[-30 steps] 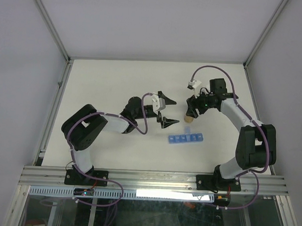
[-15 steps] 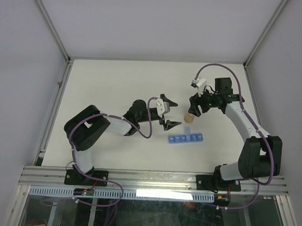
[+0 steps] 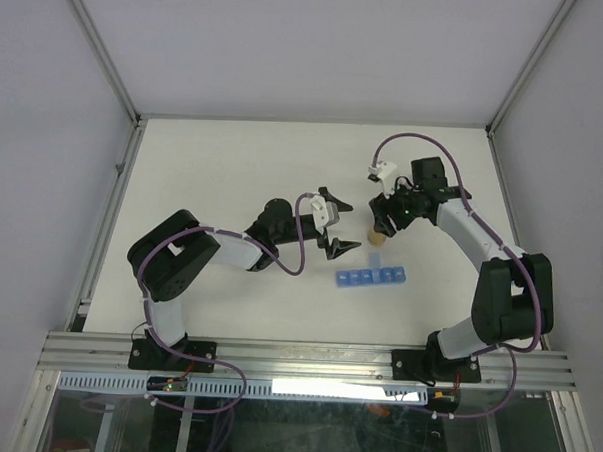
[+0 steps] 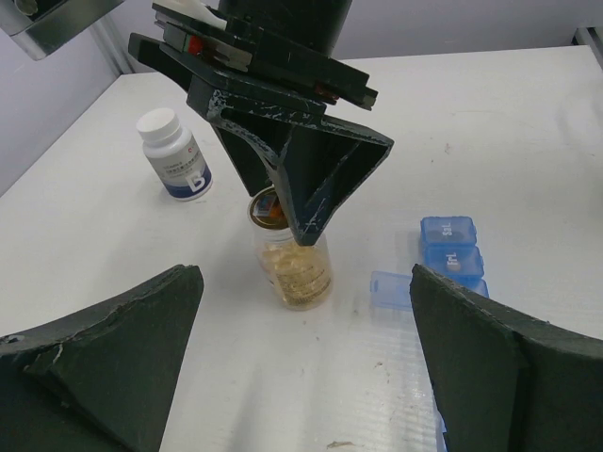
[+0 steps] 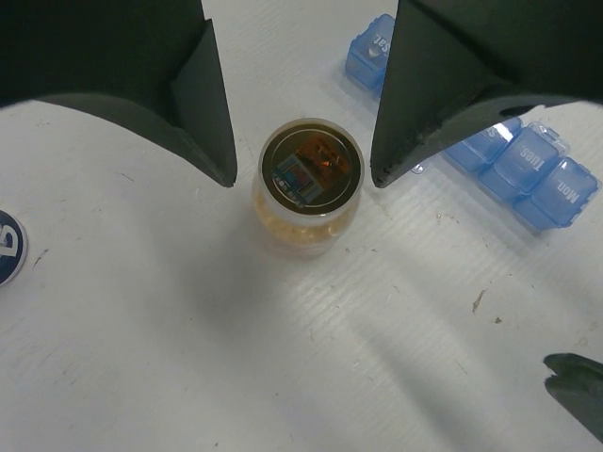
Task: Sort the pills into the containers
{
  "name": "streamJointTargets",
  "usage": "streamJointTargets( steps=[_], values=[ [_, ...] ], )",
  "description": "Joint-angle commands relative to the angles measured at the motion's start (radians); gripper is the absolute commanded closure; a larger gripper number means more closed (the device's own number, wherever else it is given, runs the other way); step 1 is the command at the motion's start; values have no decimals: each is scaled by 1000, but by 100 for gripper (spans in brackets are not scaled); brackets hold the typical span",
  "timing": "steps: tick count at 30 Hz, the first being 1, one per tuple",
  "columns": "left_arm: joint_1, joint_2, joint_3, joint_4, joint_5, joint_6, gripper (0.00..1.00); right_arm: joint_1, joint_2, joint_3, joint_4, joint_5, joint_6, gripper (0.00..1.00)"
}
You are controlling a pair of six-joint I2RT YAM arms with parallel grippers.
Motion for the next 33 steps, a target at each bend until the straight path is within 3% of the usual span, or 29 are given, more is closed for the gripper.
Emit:
streamJointTargets(
  steps=[1, 9, 14, 18, 25, 33],
  values=[
    [-10, -26, 24, 8, -7, 31, 3, 9, -8, 44, 12, 24, 1, 40],
    [-10, -25, 28, -3, -8, 31, 4, 16, -6, 55, -3, 22, -2, 58],
    [-9, -28, 29, -12, 1, 32, 3, 9, -26, 71, -29, -11, -6, 80],
    [-9, -33, 27, -14, 12, 31, 2, -40, -71, 83, -58, -156, -1, 99],
    [-10, -35, 7, 48, -21, 5, 1, -85, -146, 77, -96, -376, -23, 100],
    [-20, -18, 7, 108, -77, -9, 1, -86, -148, 76, -104, -480, -22, 100]
  ],
)
